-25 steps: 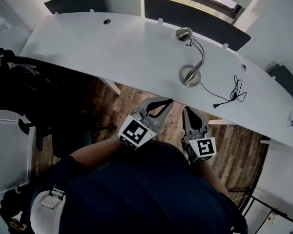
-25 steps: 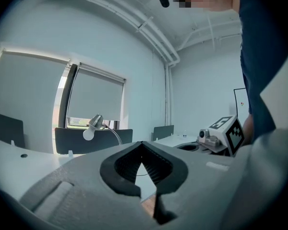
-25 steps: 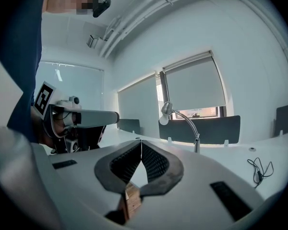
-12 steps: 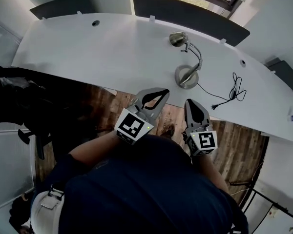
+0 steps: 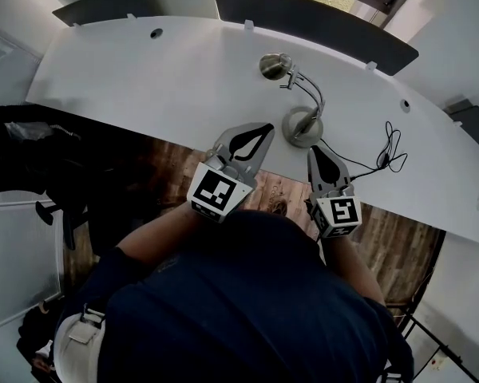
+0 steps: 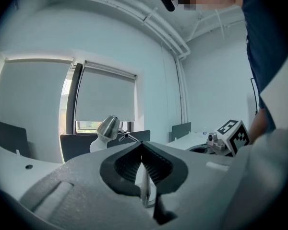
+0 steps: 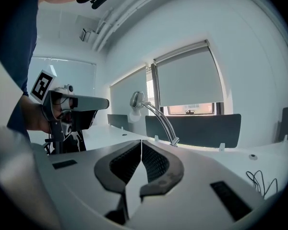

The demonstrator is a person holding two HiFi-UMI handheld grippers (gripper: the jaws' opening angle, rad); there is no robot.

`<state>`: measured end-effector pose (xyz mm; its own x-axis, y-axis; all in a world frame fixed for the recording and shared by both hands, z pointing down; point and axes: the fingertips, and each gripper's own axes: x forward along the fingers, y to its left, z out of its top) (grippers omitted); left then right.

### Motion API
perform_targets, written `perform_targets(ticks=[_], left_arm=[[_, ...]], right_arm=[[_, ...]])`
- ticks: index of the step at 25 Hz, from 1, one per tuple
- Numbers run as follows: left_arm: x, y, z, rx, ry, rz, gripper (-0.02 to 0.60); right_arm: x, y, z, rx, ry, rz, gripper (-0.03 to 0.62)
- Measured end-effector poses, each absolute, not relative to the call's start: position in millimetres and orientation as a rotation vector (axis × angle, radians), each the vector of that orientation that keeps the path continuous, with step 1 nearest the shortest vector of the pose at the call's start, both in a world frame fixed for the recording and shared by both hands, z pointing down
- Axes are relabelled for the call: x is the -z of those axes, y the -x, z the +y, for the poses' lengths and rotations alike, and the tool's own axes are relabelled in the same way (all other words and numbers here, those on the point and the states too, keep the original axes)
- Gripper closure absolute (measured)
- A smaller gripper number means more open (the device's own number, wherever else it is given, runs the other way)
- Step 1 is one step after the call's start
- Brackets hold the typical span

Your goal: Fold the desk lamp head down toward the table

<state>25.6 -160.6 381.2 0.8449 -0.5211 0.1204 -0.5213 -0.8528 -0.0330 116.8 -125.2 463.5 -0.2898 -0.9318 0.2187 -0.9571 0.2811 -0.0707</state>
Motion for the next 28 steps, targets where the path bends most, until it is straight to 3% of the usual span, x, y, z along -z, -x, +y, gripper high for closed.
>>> perform_targets(ticks=[12, 17, 28], left_arm=[[-387, -53, -190, -0.317, -3.047, -0.994, 0.57], [-386, -56, -194, -0.394, -3.077, -1.037, 0.521], [-385, -69, -212, -0.585, -3.163, -1.181, 0.483]], right_arm=[[-502, -156, -156, -0.359, -1.751, -2.375, 0.578], [-507, -164, -167, -0.39, -1.754, -2.364, 0.513], [-535, -177, -192, -0.356, -1.731, -2.308, 0.436]])
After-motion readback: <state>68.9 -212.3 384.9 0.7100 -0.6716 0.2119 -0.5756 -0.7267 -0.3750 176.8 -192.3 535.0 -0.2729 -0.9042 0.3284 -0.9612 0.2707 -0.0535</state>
